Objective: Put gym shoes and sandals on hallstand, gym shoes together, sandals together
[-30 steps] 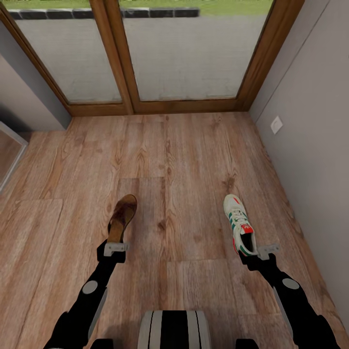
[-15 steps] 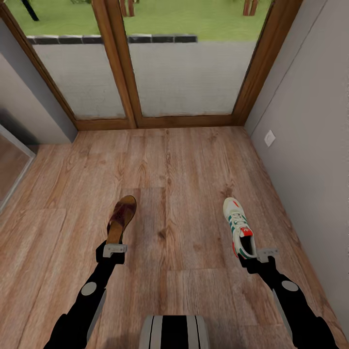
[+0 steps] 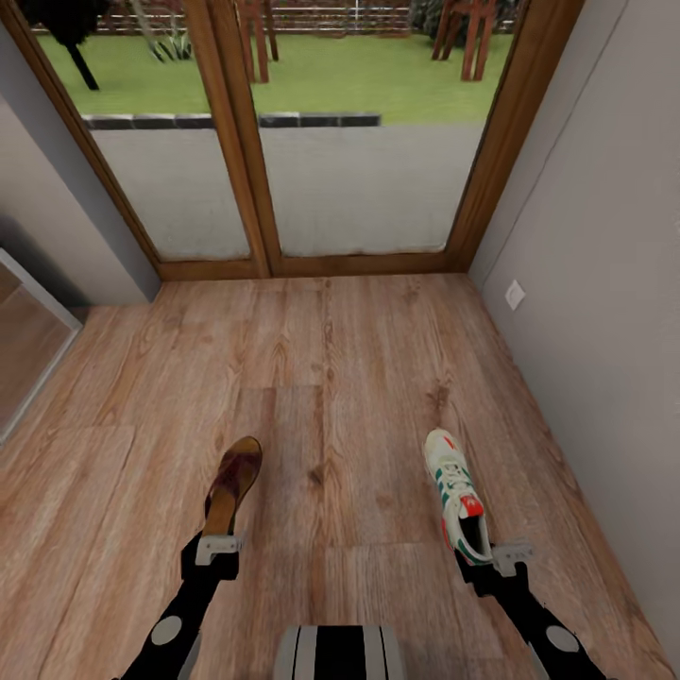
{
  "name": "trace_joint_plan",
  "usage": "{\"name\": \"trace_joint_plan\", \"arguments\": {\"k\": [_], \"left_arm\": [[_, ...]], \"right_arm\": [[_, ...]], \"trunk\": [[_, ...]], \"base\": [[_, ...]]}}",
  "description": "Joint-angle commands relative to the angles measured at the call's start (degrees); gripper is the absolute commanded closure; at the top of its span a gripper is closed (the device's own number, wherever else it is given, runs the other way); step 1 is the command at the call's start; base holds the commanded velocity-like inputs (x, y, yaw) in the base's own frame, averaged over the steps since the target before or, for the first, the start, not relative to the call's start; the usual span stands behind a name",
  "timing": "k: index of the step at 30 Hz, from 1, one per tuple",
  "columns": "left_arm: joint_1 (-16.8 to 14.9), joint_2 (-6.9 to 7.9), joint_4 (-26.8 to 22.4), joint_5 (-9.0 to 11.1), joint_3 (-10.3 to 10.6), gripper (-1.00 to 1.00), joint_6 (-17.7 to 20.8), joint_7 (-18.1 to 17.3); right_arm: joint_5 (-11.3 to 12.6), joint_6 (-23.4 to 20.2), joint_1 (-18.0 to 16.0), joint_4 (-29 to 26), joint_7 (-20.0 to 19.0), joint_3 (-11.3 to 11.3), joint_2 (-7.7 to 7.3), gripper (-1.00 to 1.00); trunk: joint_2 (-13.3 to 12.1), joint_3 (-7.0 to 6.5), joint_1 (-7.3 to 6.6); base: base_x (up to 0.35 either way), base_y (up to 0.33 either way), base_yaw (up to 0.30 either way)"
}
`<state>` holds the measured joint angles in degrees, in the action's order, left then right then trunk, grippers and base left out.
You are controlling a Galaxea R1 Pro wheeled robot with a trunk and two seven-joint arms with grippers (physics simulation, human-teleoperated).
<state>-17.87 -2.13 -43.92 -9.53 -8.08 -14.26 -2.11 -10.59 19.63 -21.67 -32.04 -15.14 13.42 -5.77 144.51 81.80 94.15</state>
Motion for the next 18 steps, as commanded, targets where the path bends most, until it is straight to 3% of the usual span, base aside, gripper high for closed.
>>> {"name": "trace_joint_plan", "arguments": {"k": [1,6,8,13,18], "left_arm": [[-0.02,-0.09,0.89,-0.75,-0.71,1.0,-1.05,-0.24],[0.02,0.01,6.81,-0.75,-2.65,1.0,-6.07,-0.32],[0.02,0.15,8.52,-0.75,-2.9,1.0,-7.55,-0.29],[0.03,0.69,12.84,-0.6,-3.11,1.0,-10.93,-0.27],[0.03,0.85,18.02,-0.51,-3.16,1.0,-15.56,-0.09]], "right_arm": [[-0.6,0.9,-0.04,0.8,-0.41,1.09,0.04,1.0],[-0.68,6.69,-0.04,5.7,-0.58,9.82,0.03,1.0],[-0.71,8.91,-0.04,7.12,-0.67,12.06,0.02,1.0],[-0.81,12.54,-0.04,10.5,-0.75,13.95,-0.02,1.0],[-0.83,15.67,-0.04,14.56,-0.73,14.38,-0.03,1.0]], "trunk": [[0.0,-0.3,-0.03],[-0.07,-1.86,-0.16],[-0.1,-2.48,-0.22],[-0.16,-4.04,-0.34],[-0.23,-5.6,-0.47]], "base": [[0.0,0.0,0.0],[0.0,0.0,0.0],[0.0,0.0,0.0],[0.0,0.0,0.0],[0.0,0.0,0.0]]}}
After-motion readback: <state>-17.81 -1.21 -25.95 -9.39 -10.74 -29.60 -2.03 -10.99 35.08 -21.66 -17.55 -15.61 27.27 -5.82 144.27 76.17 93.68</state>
